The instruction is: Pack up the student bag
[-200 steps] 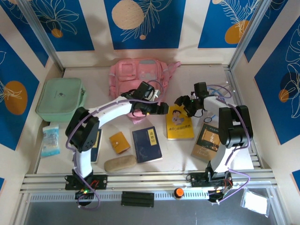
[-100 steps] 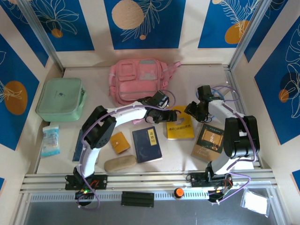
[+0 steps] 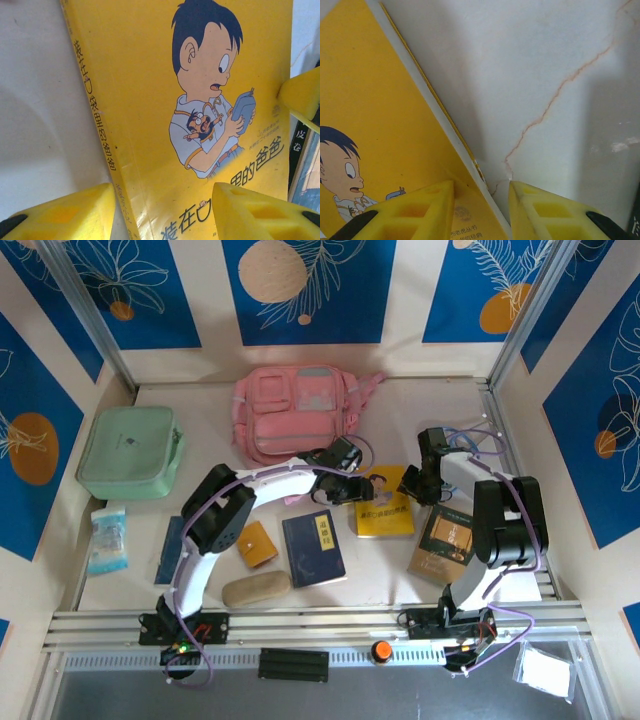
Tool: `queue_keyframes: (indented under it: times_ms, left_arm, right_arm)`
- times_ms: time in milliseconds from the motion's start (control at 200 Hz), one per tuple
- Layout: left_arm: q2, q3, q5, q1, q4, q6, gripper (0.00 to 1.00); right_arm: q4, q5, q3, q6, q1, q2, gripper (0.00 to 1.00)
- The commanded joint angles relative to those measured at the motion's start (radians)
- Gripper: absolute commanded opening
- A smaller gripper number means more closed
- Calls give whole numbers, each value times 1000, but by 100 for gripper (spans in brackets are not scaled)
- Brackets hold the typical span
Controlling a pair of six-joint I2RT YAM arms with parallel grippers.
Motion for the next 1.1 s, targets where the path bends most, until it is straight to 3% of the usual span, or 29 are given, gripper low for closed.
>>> queue_keyframes:
  times_ms: [0,565,705,950,1095]
  left_arm:
    - [21,23,-26,-5,-8,-23,54]
    - [93,62,55,-6,30,-85,54]
    - [92,66,131,-3,101,-90,53]
    - [-26,-18,217,-3,295,-80,43]
    - [-74,-124,296,14,452,-194,41]
  right_arm:
    - [-27,-23,12,17,-1,21,33]
    - [-32,-41,10,32,1,47,27]
    - [-31,-50,8,38,0,54,27]
    - [-11,-91,1,54,-7,60,23]
    - [8,-124,-5,58,-13,58,18]
